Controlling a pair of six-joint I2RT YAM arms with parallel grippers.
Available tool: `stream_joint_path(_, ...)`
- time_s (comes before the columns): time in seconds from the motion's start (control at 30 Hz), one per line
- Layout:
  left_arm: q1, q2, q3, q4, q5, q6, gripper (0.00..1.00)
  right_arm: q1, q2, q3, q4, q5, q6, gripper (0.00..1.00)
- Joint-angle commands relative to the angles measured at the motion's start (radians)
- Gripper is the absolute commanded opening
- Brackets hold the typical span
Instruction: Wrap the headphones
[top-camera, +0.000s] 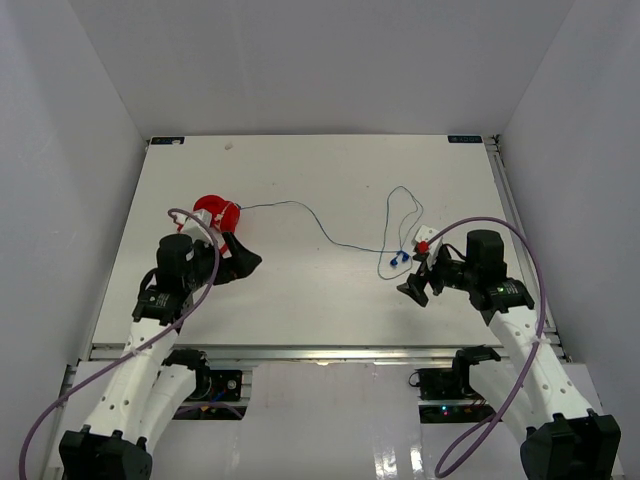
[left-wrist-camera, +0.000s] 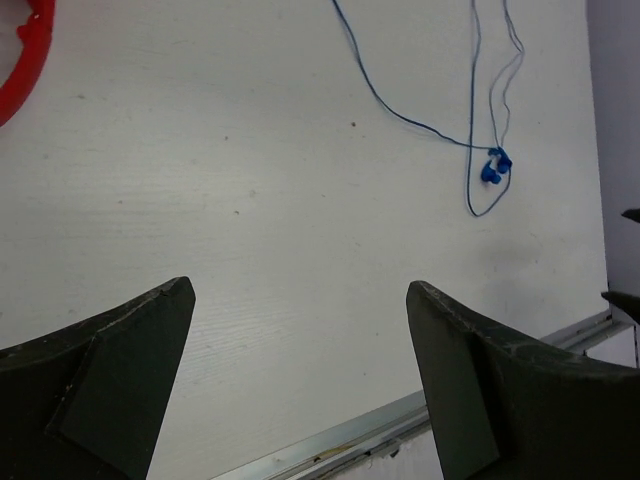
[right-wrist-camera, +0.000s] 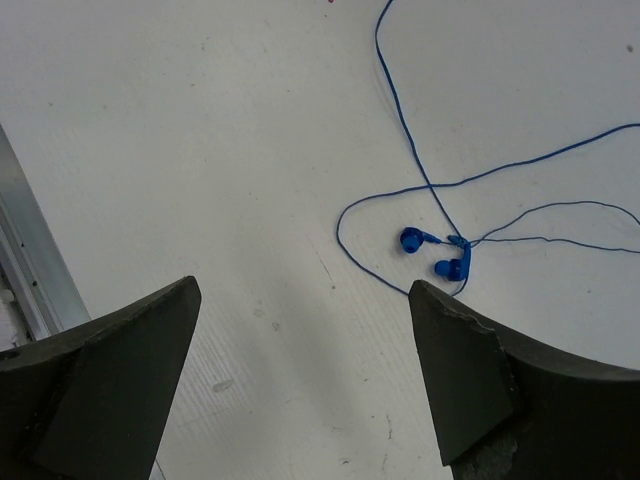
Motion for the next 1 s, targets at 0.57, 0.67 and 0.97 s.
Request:
stream_joint_path(0.57, 0.513, 0.683, 0.329, -0.136, -0.147, -0.213, 0.70, -0.036, -0.007, -0.045, 0.032, -0.097, -0.081, 0.96)
stream_joint_path(0.67, 0.513, 0.769, 0.386, -0.147, -0.189, -0.200, 0.66, -0.038, -0.007, -0.044, 0.033, -0.085, -0.083, 0.96)
stream_joint_path(0.97, 0.497, 0.951, 0.453, -0.133, -0.243, -0.165, 0.67, -0.040, 0.001, -0.044, 0.035, -0.085, -0.083, 0.96)
